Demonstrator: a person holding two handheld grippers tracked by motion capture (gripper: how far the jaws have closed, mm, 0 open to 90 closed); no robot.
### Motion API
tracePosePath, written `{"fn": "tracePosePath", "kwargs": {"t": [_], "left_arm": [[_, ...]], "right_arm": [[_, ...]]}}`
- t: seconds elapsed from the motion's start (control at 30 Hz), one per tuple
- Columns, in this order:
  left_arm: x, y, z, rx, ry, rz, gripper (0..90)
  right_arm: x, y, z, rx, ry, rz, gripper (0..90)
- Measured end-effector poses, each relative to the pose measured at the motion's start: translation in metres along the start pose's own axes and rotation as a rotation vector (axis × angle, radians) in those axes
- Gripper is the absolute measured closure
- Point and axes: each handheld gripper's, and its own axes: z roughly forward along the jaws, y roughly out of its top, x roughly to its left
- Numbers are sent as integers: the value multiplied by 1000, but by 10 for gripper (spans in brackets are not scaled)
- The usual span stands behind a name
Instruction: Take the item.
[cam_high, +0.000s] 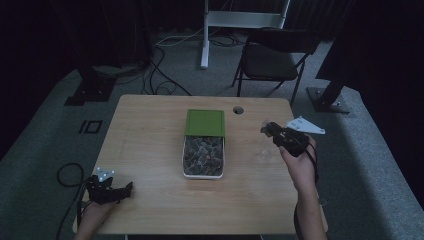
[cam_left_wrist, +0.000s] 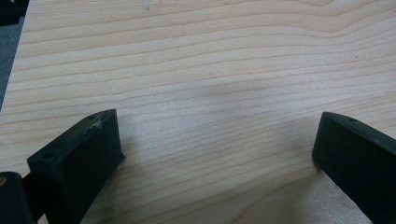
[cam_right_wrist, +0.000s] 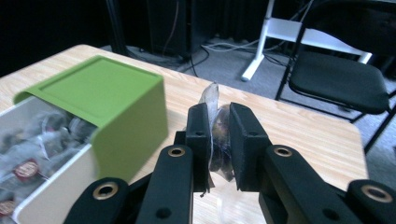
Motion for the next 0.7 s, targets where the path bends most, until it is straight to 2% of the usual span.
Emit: {"fn": "tracePosePath", "kwargs": {"t": [0.27,0.7], "left_arm": [[0,0,0,0,0,0,19],[0,0,0,-2,1,0,19]], "right_arm": [[-22,0,-6,2,-35,27,790],[-36,-4,7,18,-47,63,789]]}}
